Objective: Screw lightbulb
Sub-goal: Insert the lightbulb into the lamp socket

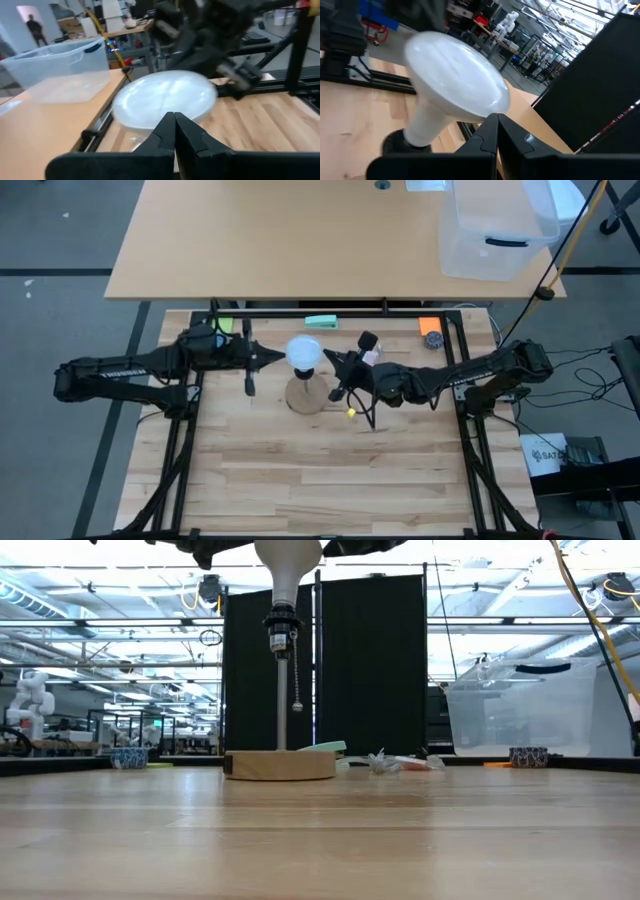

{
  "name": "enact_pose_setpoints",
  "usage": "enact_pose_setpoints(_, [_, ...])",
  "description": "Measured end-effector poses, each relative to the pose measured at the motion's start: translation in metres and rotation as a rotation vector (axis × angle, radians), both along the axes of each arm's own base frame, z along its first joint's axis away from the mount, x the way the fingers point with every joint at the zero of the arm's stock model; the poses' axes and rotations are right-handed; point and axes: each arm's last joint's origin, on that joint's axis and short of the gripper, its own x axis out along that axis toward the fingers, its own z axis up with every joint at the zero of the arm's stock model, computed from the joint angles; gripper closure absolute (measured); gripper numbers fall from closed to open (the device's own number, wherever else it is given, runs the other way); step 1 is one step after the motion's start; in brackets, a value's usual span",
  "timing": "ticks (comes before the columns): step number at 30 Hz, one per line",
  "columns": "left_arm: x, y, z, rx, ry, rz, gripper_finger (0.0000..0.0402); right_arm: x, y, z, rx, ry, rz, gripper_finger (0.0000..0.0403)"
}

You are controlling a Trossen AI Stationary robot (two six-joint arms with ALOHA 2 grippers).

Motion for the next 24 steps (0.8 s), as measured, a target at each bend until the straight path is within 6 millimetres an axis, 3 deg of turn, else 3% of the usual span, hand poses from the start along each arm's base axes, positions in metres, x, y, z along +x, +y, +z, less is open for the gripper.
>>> enact_pose_setpoints(14, [-0.004, 0.018, -0.005, -0.028, 0.038, 0.139, 0.0401, -0.001, 0.027, -0.006, 0.033, 0.030, 0.174, 0.0403])
enact_pose_setpoints(24, [-0.019, 0.004, 0.013, 0.015, -0.068, 0.009, 0.0401, -0.003, 0.012, -0.010, 0.034, 0.054, -0.047, 0.0403])
